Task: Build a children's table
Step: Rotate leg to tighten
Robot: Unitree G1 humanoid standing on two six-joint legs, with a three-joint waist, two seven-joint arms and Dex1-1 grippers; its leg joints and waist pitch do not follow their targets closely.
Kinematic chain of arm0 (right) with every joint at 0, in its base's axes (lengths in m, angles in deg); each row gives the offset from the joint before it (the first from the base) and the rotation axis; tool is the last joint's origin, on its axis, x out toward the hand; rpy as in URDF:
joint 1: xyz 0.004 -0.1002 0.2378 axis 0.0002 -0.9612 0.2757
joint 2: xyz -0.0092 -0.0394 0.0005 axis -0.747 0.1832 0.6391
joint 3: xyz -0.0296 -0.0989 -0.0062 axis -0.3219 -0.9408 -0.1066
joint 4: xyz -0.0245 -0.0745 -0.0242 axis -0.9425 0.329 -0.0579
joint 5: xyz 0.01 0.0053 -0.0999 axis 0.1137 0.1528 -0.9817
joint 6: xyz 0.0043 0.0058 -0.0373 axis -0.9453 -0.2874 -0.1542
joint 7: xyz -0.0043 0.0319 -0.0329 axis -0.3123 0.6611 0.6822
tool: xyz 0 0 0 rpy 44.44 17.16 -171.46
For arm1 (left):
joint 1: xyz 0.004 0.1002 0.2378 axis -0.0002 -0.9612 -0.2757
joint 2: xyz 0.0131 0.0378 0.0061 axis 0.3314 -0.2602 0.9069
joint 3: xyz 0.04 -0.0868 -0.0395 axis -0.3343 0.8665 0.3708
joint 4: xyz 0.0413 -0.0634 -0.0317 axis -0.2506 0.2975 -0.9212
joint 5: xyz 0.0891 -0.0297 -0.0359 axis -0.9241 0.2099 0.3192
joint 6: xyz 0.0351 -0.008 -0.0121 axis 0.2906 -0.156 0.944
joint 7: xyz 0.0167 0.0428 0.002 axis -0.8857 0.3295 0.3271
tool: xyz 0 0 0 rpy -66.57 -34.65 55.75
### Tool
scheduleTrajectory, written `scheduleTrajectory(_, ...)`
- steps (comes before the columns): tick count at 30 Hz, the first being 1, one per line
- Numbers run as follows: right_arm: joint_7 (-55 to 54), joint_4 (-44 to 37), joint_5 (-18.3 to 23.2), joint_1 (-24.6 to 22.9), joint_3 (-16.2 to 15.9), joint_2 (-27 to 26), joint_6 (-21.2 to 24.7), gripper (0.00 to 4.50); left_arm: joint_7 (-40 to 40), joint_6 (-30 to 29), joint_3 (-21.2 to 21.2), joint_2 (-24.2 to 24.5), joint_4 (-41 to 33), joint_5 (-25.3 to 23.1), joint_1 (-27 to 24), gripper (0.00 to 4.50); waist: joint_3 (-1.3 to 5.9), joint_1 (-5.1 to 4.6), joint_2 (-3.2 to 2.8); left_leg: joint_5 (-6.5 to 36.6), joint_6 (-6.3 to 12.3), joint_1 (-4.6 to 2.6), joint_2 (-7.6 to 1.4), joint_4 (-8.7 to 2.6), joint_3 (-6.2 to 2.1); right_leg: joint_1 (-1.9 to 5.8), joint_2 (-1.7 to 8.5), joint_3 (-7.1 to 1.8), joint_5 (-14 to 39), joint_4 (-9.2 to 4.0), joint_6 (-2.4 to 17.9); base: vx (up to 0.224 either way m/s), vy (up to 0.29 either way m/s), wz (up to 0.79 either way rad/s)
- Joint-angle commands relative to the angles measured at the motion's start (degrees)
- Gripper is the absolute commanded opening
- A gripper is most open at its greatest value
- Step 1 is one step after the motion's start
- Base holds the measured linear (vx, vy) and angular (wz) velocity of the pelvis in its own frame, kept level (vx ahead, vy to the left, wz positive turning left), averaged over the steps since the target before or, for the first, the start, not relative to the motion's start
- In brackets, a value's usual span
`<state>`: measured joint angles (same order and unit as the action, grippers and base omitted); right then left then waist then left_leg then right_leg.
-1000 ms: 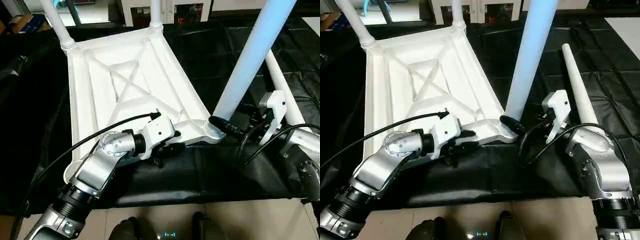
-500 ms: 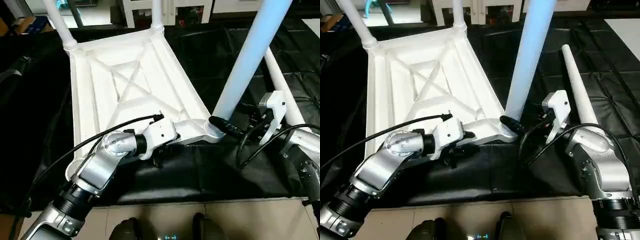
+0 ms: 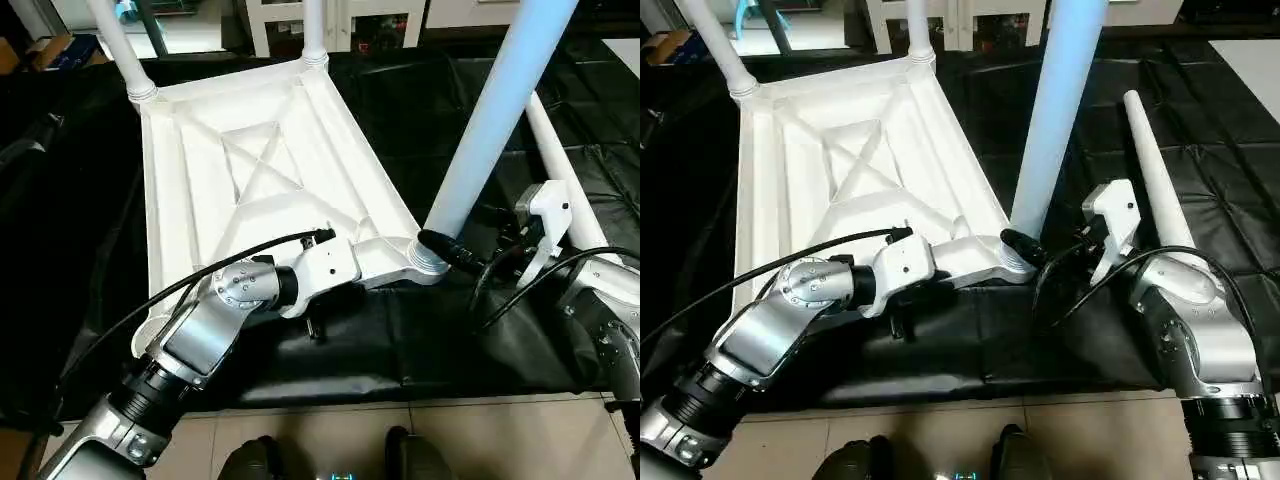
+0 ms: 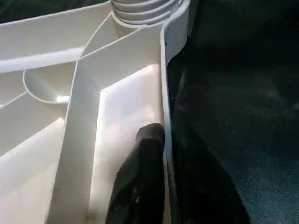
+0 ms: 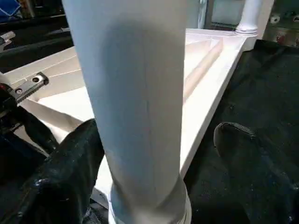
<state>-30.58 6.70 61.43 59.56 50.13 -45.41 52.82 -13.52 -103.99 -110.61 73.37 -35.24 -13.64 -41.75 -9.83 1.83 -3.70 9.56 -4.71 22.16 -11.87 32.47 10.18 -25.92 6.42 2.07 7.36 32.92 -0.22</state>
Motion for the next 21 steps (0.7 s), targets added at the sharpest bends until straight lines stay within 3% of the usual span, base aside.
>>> scheduleTrajectory(1,0.6,-0.5,0.0,0.1,0.6,0.2,-0.1,4.02,-0.1,-2.0,-1.4,1.1,2.7,-1.7,-1.7,0.07,4.05,-0.08,1.12,12.2,5.73,-0.30,0.26,-3.52,0.70,3.58,0.11,-0.73,18.3,-3.88,12.1,0.000,0.000,0.00)
scheduleTrajectory(13,3.5,2.9,-1.2,1.6,-2.1,0.0,-0.3,4.02,-0.6,-2.2,-1.4,1.4,1.7,-1.2,-2.2,0.07,3.87,-0.20,1.17,13.1,5.56,-0.25,0.21,-3.67,0.63,3.41,0.15,-0.70,19.5,-4.04,11.9,0.000,0.000,0.00)
scheduleTrajectory(21,4.8,5.7,-1.0,3.9,-3.2,-2.0,-0.1,3.44,-0.6,-2.5,-1.0,1.7,1.1,-1.1,-2.6,0.00,3.83,-0.23,1.26,12.2,5.59,-0.27,0.10,-3.74,0.65,3.42,0.16,-0.74,18.2,-3.88,12.4,0.000,0.000,0.00)
